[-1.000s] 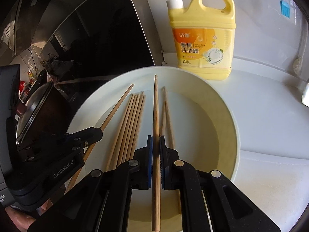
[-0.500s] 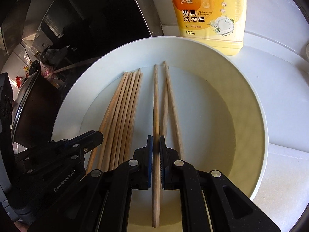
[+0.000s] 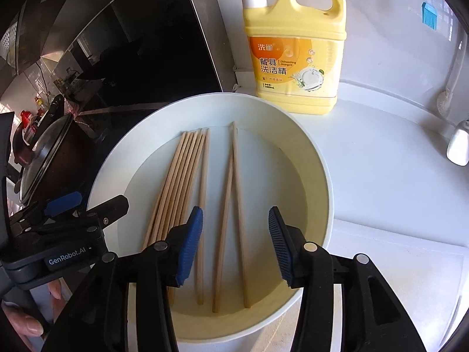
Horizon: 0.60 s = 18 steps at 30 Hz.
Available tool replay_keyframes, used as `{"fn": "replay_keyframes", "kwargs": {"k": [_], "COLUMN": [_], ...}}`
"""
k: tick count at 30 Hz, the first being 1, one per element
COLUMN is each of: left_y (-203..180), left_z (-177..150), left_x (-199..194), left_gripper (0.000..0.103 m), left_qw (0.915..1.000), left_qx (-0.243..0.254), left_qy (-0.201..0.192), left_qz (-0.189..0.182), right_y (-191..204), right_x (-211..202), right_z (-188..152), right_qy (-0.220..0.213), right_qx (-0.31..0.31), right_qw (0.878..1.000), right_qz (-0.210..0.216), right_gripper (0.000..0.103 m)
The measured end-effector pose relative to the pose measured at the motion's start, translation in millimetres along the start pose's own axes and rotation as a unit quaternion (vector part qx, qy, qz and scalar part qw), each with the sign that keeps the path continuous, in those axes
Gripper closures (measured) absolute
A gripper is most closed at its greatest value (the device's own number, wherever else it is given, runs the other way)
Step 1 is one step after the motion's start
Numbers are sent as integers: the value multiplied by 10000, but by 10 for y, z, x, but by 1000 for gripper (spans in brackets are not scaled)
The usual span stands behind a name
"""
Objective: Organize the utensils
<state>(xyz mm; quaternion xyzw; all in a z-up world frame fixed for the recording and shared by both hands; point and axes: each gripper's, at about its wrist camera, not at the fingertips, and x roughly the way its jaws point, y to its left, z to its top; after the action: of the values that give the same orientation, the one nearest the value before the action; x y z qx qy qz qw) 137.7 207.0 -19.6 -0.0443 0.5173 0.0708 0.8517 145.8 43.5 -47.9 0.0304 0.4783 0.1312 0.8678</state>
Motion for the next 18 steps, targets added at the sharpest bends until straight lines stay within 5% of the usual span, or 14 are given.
{"fn": "replay_keyframes", "kwargs": {"k": [18], "left_y": [-130], "left_z": [-140], "left_x": [-336], "left_gripper": [8], "left_qw": [9999], "left_qx": [51], "left_qy": [21], "left_qz": [106], "right_y": [-41], "right_x": [-329], "right_z": [-129], "right_qy": [7], "right_qx": [177], "right_qw": [9998], "right_qz": [-109], "right_gripper": [44]}}
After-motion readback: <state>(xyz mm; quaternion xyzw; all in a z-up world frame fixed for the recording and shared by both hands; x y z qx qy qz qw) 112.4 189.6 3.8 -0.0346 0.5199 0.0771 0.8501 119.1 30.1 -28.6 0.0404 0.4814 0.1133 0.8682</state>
